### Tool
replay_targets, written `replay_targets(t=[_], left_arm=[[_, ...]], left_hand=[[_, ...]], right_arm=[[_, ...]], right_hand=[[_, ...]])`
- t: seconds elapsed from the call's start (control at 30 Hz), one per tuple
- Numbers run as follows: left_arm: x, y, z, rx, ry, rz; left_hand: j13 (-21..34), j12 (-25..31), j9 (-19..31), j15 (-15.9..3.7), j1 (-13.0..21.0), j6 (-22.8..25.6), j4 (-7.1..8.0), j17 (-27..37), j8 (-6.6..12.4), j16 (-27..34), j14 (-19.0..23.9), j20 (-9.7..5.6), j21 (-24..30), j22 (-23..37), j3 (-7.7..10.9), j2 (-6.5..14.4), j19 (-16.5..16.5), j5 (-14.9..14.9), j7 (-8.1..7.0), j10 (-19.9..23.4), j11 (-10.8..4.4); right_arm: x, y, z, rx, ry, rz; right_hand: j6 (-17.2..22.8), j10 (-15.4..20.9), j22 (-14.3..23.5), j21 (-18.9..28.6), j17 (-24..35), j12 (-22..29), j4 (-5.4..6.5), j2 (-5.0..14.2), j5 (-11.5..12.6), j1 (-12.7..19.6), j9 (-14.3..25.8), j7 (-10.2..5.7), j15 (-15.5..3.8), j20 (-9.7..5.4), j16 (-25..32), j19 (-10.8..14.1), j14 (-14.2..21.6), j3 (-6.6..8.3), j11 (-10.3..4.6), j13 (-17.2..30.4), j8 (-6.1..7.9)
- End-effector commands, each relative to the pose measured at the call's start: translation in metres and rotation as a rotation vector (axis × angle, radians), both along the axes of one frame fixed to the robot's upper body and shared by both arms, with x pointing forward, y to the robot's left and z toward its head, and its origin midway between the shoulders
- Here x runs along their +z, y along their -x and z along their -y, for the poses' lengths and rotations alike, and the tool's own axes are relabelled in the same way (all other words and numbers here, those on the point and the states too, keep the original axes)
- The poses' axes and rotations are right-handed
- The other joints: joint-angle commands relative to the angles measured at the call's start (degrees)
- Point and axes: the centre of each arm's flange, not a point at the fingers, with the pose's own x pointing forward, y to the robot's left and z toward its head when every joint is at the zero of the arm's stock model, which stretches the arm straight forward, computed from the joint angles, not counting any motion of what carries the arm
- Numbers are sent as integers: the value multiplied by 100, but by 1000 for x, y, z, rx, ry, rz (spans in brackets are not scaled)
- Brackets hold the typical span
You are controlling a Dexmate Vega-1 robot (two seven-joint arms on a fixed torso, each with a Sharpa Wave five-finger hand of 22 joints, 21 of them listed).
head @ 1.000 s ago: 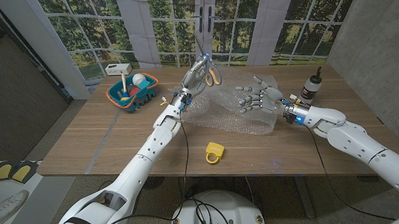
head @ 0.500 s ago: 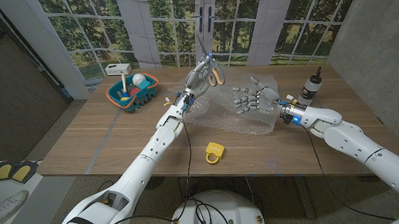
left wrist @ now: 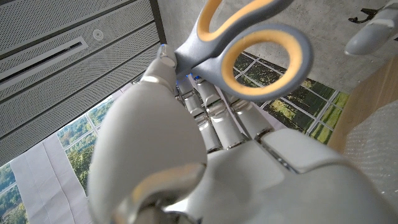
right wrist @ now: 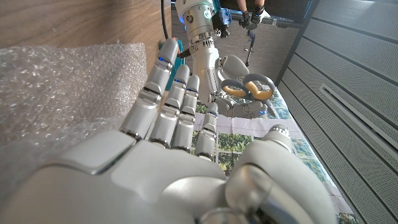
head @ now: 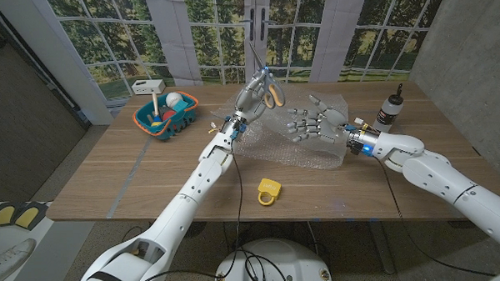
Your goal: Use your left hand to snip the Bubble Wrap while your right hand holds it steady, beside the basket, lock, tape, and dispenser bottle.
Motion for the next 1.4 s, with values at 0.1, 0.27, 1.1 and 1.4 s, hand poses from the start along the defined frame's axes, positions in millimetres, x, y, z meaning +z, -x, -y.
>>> replay_targets(t=[0.1, 0.27, 1.1, 1.4], left_arm=[[-3, -2, 17, -46, 2, -11], [-5, -3, 20, -47, 19, -15], [-12, -5, 28, -97, 41, -18], [-12, -6, 27, -100, 50, -15]], left_hand=[[31, -6, 13, -284, 343, 19, 15, 20, 33, 27, 14, -288, 61, 17, 14, 368, -43, 25, -54, 40, -20], [24, -24, 9, -284, 344, 16, 13, 25, 34, 32, 20, -285, 80, 15, 15, 365, -49, 24, -52, 57, -15], [52, -79, -5, -281, 336, 21, 16, 28, 45, 40, 37, -288, 149, 9, 19, 366, -74, 23, -52, 78, -20], [70, -101, -10, -284, 335, 9, 14, 30, 44, 43, 42, -290, 177, 7, 21, 363, -87, 20, -57, 76, -20]], right_arm=[[5, 5, -14, 75, 14, 5], [5, 6, -16, 101, -3, -1], [0, -5, -20, 126, -39, -35], [0, -4, -18, 128, -44, -34]], right_hand=[[17, 237, 6, -15, 15, 33, -23, 45, 41, 77, 4, 24, -55, -12, 0, 93, 81, -19, -44, 25, 1], [8, 130, 6, -17, 13, -24, -26, 44, 39, 82, 4, 29, -56, -39, -20, 126, 67, -22, -55, 25, -6], [-114, 350, 6, -61, 12, 12, -20, 39, 24, 68, 5, 96, -192, -84, -43, 202, 178, -51, -295, 30, -37], [-100, 375, 6, -69, 12, 7, -18, 49, 24, 69, 4, 86, -214, -105, -52, 220, 191, -52, -290, 31, -29]])
